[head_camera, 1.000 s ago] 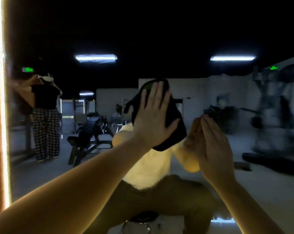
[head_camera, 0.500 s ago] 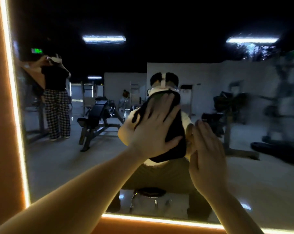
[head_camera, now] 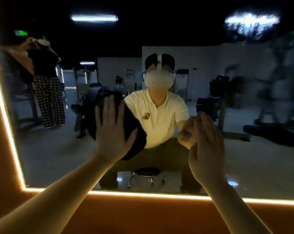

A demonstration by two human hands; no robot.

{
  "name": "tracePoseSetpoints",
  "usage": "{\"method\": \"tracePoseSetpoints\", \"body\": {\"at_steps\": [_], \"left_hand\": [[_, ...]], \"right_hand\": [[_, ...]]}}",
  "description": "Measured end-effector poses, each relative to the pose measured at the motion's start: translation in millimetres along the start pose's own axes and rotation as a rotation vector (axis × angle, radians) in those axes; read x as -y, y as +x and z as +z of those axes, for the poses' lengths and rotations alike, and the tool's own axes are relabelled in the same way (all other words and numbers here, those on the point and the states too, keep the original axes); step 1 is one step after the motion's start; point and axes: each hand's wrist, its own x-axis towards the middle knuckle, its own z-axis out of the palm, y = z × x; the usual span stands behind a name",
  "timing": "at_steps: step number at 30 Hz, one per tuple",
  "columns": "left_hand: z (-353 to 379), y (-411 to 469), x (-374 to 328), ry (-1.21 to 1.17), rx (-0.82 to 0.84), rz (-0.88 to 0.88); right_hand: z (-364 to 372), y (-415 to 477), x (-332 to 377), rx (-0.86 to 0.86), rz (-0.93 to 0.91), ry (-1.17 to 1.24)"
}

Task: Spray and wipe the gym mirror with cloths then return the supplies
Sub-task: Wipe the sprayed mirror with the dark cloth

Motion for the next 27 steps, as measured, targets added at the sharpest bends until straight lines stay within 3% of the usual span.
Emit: {"method": "tracePoseSetpoints", "body": {"at_steps": [3, 8, 13, 19, 27], "left_hand": [[10, 9, -54, -0.016, 0.036, 0.161], [24, 7, -134, -0.053, 0.093, 0.316], [39, -23, -180, -0.069, 0.166, 0.470], [39, -52, -103, 0.044, 0.171, 0.543], [26, -120, 41, 0.127, 0.175, 0.511]], "right_hand": [[-5, -3, -17, 0.003, -0.069, 0.058], [-17, -1, -49, -0.104, 0.095, 0.116], [-20, -10, -56, -0.121, 0.111, 0.088], [-4, -28, -22, 0.016, -0.051, 0.016], [12, -45, -10, 0.096, -0.073, -0.014]]}}
